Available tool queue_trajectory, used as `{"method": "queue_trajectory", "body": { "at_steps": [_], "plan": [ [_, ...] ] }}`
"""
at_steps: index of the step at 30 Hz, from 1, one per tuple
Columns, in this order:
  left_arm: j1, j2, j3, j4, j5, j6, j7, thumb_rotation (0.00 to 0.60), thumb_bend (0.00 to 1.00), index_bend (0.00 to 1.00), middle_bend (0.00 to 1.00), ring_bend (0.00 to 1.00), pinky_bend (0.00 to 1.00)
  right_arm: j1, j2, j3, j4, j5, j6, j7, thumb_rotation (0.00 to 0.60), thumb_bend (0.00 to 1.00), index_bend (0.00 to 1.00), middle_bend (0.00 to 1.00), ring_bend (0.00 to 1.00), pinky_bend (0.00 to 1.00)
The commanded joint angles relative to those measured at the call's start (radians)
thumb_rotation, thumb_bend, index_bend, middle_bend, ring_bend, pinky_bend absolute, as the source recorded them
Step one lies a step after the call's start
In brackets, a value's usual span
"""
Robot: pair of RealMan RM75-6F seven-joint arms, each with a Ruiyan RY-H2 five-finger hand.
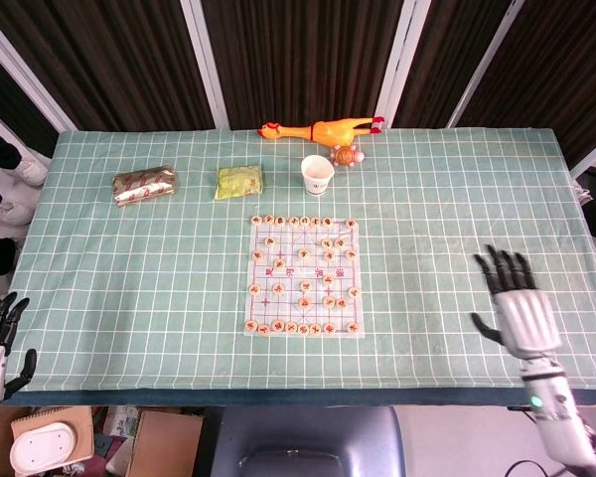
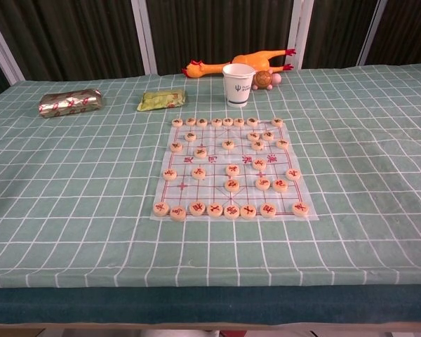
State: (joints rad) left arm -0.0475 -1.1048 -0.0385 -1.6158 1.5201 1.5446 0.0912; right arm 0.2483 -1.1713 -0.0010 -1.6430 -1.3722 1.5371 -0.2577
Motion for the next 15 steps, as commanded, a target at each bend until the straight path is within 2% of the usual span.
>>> {"method": "queue_trajectory", "body": {
  "at_steps": [1, 5, 15],
  "plan": [
    [-0.009, -0.015, -0.003, -0.002, -0.015, -0.018, 0.036, 0.6, 0.5, 0.0, 0.0, 0.0, 0.06, -0.158, 0.015, -0.052, 0.026, -0.039, 0.162, 0.139, 0.6, 0.37, 0.0, 0.0, 0.0, 0.0],
    [-0.02, -0.032, -0.004, -0.003, -0.021, -0.036, 0.077, 0.6, 0.5, 0.0, 0.0, 0.0, 0.06, -0.173, 0.016, -0.051, 0.04, -0.091, 0.173, 0.158, 0.6, 0.37, 0.0, 0.0, 0.0, 0.0],
    [-0.032, -0.04, -0.011, 0.014, -0.02, -0.043, 0.057, 0.6, 0.49, 0.0, 0.0, 0.0, 0.06, -0.175, 0.024, -0.027, 0.036, -0.088, 0.099, 0.154, 0.6, 0.37, 0.0, 0.0, 0.0, 0.0]
  ]
}}
